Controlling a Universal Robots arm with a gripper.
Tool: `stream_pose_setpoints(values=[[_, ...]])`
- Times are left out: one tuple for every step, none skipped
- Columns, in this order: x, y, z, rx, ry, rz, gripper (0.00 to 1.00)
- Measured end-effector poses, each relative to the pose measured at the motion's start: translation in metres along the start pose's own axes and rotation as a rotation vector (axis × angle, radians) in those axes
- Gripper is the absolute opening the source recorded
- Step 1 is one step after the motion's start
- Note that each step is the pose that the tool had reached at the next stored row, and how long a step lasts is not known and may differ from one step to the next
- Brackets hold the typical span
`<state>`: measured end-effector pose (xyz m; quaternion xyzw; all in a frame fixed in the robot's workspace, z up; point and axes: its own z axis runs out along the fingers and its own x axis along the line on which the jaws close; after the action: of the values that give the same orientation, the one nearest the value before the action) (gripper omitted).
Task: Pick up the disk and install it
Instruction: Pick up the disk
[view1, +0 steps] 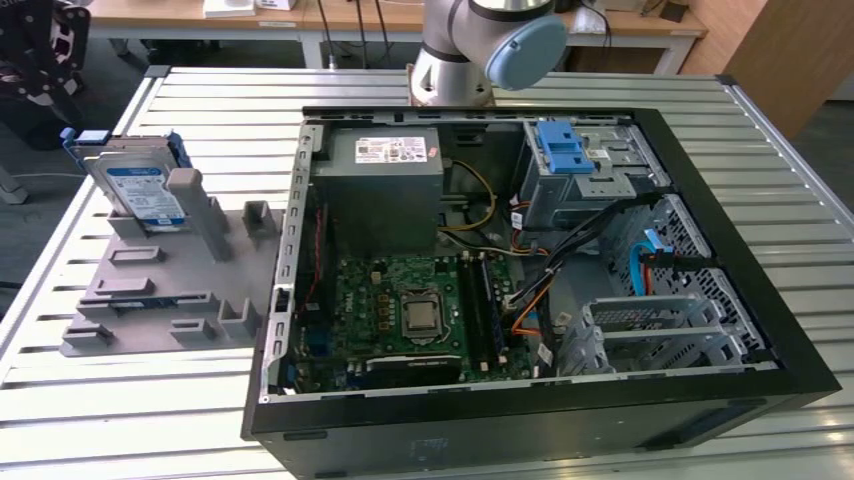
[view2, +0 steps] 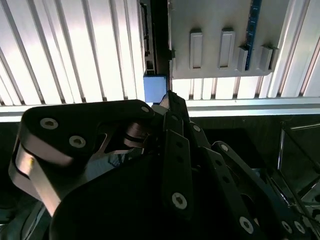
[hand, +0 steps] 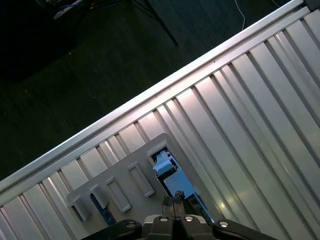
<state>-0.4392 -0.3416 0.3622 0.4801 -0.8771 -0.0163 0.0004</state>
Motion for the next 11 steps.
stream_pose_setpoints(values=[[0.0, 0.0, 0.0001, 0.0, 0.0002, -0.009, 0.11], [0.0, 0.0, 0.0002, 0.0, 0.0004, -0.02, 0.11], [0.0, 0.0, 0.0002, 0.0001, 0.0007, -0.031, 0.11], [0.0, 0.0, 0.0004, 0.0003, 0.0007, -0.042, 0.11], [0.0, 0.0, 0.0004, 0.0005, 0.0008, -0.053, 0.11], [0.0, 0.0, 0.0005, 0.0008, 0.0008, -0.064, 0.11], [0.0, 0.0, 0.0007, 0.0009, 0.001, -0.076, 0.11], [0.0, 0.0, 0.0009, 0.0009, 0.0012, -0.091, 0.11], [0.0, 0.0, 0.0011, 0.0009, 0.0015, -0.109, 0.11], [0.0, 0.0, 0.0012, 0.0008, 0.0019, -0.126, 0.11], [0.0, 0.0, 0.0014, 0.0009, 0.0023, -0.143, 0.11]])
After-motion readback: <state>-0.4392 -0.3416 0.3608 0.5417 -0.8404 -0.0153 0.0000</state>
